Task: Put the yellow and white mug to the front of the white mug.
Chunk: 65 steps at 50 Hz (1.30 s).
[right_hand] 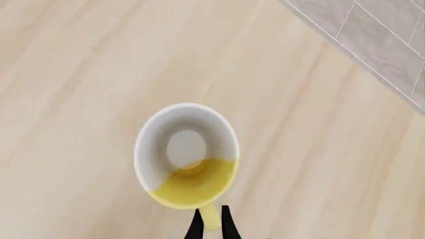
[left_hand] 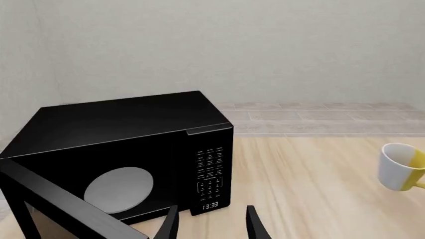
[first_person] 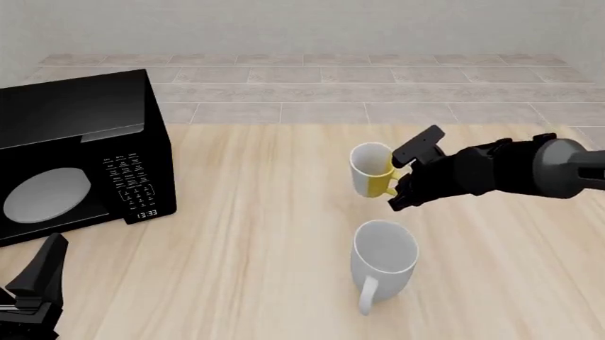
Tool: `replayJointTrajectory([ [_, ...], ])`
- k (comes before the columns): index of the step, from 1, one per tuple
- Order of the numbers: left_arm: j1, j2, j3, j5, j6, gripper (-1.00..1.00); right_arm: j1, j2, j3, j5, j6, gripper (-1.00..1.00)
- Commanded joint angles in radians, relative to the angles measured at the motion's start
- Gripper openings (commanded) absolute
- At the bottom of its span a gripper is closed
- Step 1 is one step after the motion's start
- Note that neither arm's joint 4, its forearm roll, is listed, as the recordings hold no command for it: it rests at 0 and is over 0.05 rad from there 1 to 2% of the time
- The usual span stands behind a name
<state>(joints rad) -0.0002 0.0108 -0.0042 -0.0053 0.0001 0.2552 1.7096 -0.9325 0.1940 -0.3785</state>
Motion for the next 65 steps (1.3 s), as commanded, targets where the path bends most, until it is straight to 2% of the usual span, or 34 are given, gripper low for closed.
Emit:
replayJointTrajectory([
  [1, 0.0, 0.0, 0.0, 0.0, 0.0, 1.0, -0.029, 0.029, 0.007, -0.022, 0.004, -1.0],
  [17, 0.0, 0.0, 0.0, 0.0, 0.0, 1.0, -0.038, 0.071, 0.017, -0.044, 0.015, -1.0],
  [52, 0.0, 0.0, 0.0, 0.0, 0.0, 1.0, -0.036, 0.084, 0.022, -0.024, 0.022, -1.0],
  [53, 0.0, 0.0, 0.0, 0.0, 0.0, 1.0, -0.036, 0.083, 0.022, -0.022, 0.022, 1.0],
  [65, 0.0, 0.0, 0.0, 0.0, 0.0, 1.0, -0.032, 0.033, 0.013, 0.008, 0.018, 1.0],
])
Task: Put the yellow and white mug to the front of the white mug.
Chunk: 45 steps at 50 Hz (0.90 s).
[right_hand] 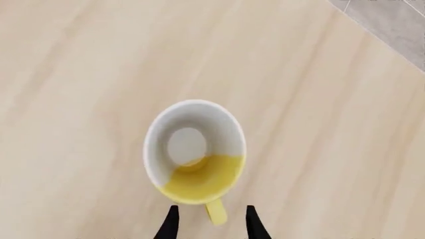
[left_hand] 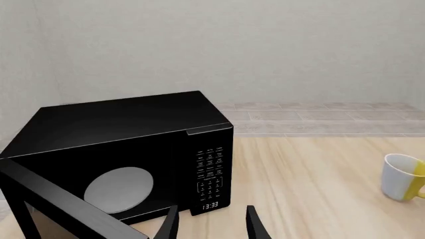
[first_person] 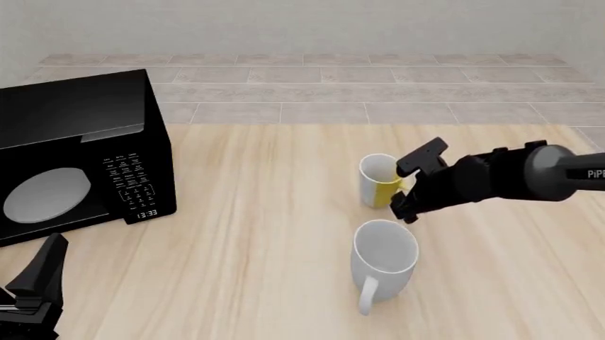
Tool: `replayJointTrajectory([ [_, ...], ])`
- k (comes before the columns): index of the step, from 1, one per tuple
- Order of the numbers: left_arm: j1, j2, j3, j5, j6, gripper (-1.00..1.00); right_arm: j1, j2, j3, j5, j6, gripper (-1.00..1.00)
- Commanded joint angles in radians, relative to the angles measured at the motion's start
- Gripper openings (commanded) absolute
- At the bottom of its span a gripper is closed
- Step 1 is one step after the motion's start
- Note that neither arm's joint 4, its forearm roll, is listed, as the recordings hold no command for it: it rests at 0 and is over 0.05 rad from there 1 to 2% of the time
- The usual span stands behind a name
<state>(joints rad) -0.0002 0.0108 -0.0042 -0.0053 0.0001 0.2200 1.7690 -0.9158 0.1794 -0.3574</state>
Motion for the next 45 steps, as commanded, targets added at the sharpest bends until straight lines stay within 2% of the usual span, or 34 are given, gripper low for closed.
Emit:
replayJointTrajectory([
  [1, 0.0, 0.0, 0.0, 0.0, 0.0, 1.0, 0.004, -0.032, -0.005, 0.026, -0.003, 1.0],
  [26, 0.0, 0.0, 0.0, 0.0, 0.0, 1.0, 0.004, -0.229, -0.018, 0.124, -0.031, 1.0],
  [31, 0.0, 0.0, 0.0, 0.0, 0.0, 1.0, 0.013, -0.284, -0.015, 0.142, -0.021, 1.0],
  [45, 0.0, 0.0, 0.0, 0.0, 0.0, 1.0, 0.079, -0.506, 0.061, 0.157, 0.069, 1.0],
])
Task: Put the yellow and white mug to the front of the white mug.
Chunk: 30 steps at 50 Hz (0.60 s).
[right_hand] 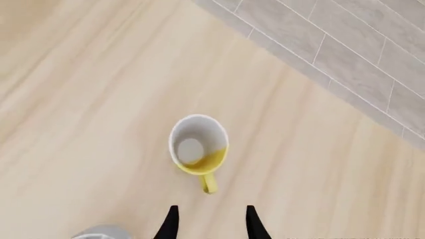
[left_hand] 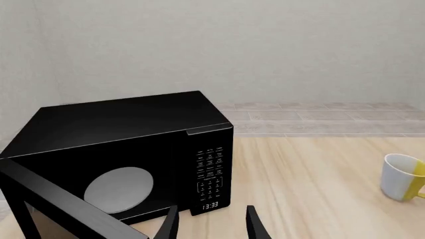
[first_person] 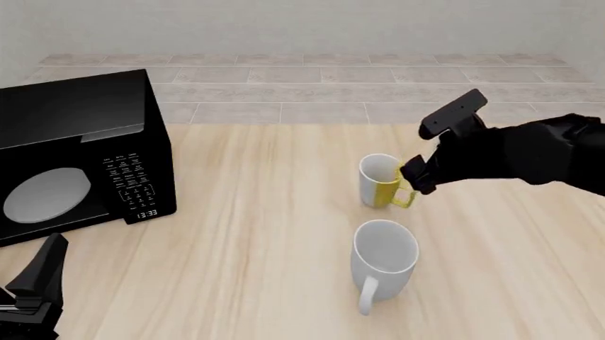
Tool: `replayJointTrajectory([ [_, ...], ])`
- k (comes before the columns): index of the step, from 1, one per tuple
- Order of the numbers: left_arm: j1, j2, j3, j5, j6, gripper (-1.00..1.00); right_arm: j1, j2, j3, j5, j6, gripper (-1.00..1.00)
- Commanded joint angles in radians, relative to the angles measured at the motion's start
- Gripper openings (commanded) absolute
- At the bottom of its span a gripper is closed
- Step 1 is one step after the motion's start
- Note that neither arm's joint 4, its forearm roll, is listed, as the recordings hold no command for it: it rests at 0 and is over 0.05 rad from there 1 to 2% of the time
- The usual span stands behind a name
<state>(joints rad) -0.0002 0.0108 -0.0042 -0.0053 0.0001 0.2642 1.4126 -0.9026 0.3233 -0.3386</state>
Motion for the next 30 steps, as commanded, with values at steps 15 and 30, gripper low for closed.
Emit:
replayJointTrajectory([
  [15, 0.0, 0.0, 0.0, 0.0, 0.0, 1.0, 0.004, -0.304, 0.111, -0.023, 0.062, 1.0],
  [30, 0.0, 0.0, 0.0, 0.0, 0.0, 1.0, -0.028, -0.494, 0.189, -0.091, 0.11, 1.0],
])
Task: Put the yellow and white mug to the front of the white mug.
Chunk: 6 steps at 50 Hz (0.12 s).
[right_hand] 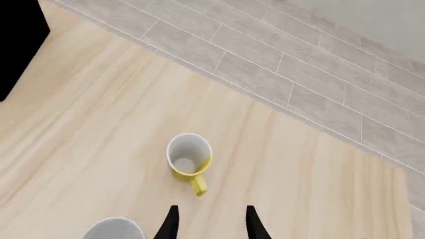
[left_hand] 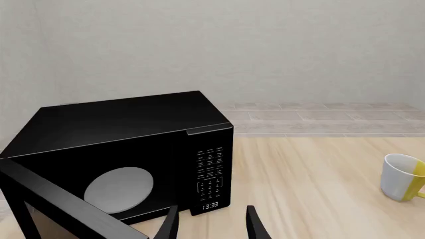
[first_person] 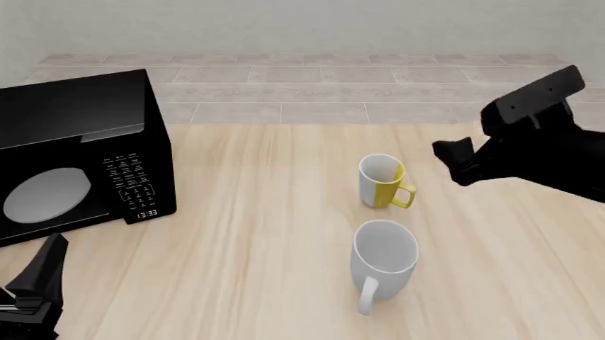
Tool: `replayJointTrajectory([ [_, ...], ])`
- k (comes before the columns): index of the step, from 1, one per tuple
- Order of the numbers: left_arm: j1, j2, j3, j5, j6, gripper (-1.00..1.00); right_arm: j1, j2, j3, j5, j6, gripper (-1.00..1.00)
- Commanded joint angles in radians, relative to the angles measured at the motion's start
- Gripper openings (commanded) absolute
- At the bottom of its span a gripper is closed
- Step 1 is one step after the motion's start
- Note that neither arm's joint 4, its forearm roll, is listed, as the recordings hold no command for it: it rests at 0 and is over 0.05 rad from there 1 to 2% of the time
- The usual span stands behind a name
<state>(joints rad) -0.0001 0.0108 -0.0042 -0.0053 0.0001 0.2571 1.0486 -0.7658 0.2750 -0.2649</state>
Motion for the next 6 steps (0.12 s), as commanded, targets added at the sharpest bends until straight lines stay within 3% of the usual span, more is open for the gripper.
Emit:
replayJointTrajectory([
  [1, 0.0, 0.0, 0.0, 0.0, 0.0, 1.0, -0.023, -0.143, 0.056, -0.044, 0.044, 1.0],
  [6, 0.0, 0.0, 0.0, 0.0, 0.0, 1.0, -0.044, -0.22, 0.083, -0.046, 0.067, 1.0],
])
